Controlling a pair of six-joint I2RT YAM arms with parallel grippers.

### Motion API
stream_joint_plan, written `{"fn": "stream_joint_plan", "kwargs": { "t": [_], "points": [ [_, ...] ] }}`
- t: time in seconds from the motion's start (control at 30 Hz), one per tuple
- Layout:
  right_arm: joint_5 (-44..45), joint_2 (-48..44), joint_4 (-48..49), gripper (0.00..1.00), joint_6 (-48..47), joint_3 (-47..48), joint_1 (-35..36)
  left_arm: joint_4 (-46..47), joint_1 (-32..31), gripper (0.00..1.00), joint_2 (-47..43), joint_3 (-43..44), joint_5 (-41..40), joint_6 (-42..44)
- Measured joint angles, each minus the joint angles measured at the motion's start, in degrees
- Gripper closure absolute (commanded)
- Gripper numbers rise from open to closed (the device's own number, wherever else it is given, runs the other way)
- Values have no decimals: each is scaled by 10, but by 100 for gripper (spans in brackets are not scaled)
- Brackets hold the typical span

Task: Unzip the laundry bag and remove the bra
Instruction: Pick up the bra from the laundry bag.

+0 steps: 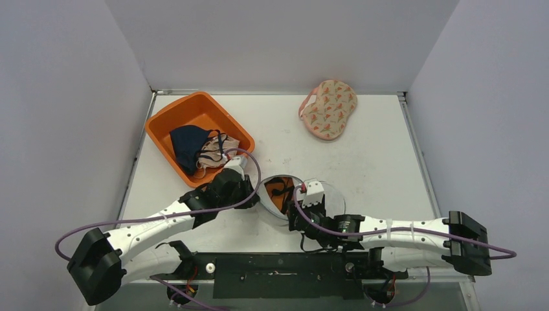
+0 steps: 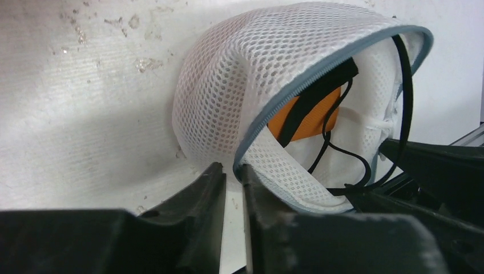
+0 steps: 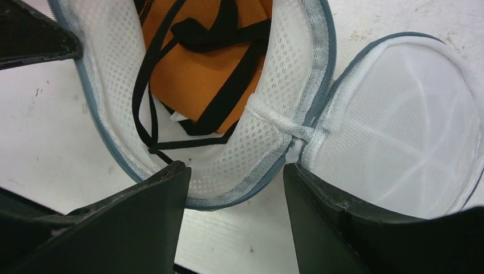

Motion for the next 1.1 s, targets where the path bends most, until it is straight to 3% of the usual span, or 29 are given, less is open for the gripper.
{"fn": "stream_joint_plan", "kwargs": {
  "t": [0.07,0.2,0.5,0.73,0.87,1.1],
  "points": [
    [8,-1,-5,34,4,0,21,3,-1,100,-14,-19,4,0],
    [23,-23,-14,23,12,-1,65,9,-4,100,-54,-57,8,0],
    [56,-104,17,20,-26,35,85,33,-5,100,-70,-91,17,-4],
    [-12,-15,87,29,-65,90,-3,58,-5,100,-53,-91,17,-6],
    [-59,24,118,28,-73,70,-74,65,-5,100,-43,-91,17,-11],
    [-117,69,184,27,-106,28,-122,76,-5,100,-18,-88,17,-15]
  ]
}}
